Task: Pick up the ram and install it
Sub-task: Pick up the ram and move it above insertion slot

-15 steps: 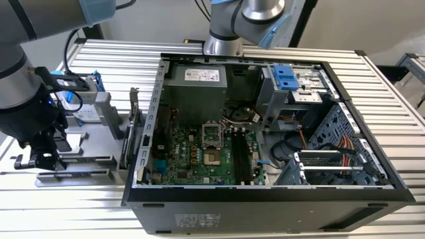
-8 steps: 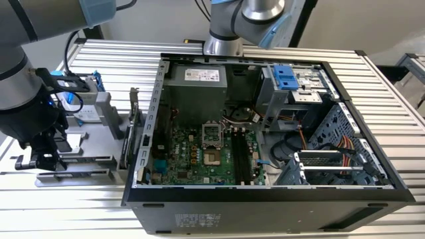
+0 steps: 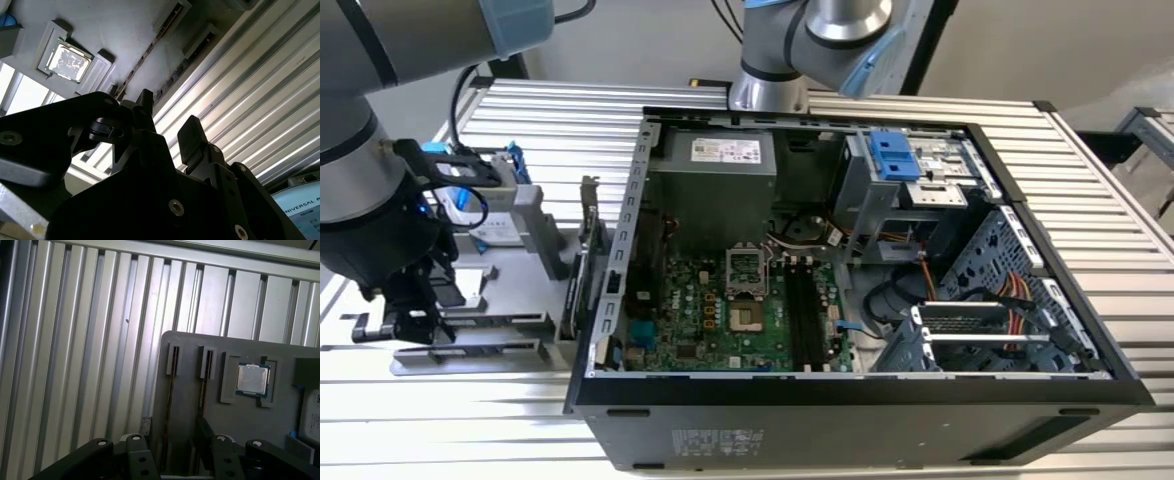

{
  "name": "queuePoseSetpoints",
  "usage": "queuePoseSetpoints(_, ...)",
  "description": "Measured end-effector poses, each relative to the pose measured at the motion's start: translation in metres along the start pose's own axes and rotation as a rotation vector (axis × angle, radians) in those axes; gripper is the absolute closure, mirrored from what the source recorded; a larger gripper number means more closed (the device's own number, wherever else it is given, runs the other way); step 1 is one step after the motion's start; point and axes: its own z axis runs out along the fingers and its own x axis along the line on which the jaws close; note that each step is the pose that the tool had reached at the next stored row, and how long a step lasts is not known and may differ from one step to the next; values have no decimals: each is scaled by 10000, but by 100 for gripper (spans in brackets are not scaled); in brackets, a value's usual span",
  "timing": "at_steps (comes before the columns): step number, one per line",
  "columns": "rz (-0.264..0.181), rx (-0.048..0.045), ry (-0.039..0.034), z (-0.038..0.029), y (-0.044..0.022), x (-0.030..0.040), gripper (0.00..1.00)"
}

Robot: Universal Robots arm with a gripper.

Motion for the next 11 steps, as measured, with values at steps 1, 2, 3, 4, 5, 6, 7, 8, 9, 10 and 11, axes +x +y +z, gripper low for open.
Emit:
queuePoseSetpoints(1,1,0,1,2,0,0,0)
queuePoseSetpoints(2,0,-1,1,5,0,0,0)
queuePoseSetpoints(3,1,-1,2,7,0,0,0)
queuePoseSetpoints(4,0,-1,2,10,0,0,0)
queuePoseSetpoints(5,0,0,1,13,-1,0,0)
queuePoseSetpoints(6,1,-1,2,14,0,0,0)
queuePoseSetpoints(7,0,-2,2,17,0,0,0)
queuePoseSetpoints(8,0,-2,2,19,-1,0,0)
queuePoseSetpoints(9,0,-1,2,21,-1,0,0)
queuePoseSetpoints(10,1,-1,2,23,-1,0,0)
queuePoseSetpoints(11,1,-1,2,26,-1,0,0)
